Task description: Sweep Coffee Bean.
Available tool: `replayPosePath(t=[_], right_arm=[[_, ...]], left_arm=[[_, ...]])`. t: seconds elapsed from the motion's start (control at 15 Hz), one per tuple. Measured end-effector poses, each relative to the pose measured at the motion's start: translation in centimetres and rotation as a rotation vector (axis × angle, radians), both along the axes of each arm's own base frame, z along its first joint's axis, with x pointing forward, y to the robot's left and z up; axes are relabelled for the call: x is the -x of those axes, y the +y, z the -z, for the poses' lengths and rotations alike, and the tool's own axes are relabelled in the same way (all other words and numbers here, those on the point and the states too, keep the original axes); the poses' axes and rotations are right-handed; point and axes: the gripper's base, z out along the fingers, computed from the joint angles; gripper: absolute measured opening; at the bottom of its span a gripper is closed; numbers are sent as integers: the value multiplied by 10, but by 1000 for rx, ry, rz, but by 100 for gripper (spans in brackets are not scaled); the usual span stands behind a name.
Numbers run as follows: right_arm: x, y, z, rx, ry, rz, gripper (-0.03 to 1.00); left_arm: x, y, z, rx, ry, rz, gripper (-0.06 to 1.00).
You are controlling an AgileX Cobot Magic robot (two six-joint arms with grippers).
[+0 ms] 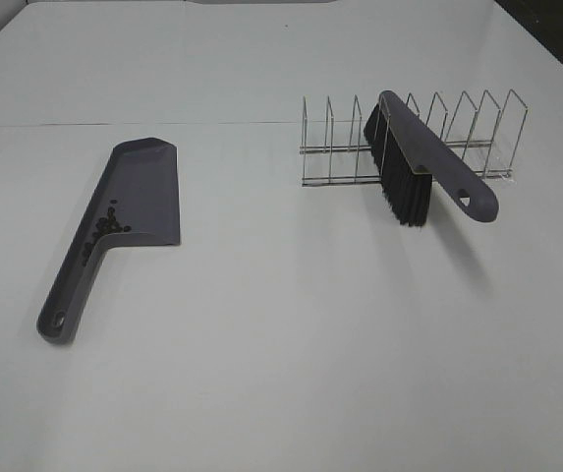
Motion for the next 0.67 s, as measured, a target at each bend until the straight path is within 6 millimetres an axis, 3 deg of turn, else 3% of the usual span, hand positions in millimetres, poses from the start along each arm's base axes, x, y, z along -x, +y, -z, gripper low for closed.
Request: replayPosePath(t=[0.33,0.67], right_arm=[[0,2,0,-12,2,94,77],[-1,2,0,-19,2,139,77]], left_arm=[[-2,-2,0,0,-1,-155,81],[-2,-2,0,0,-1,-159,81]])
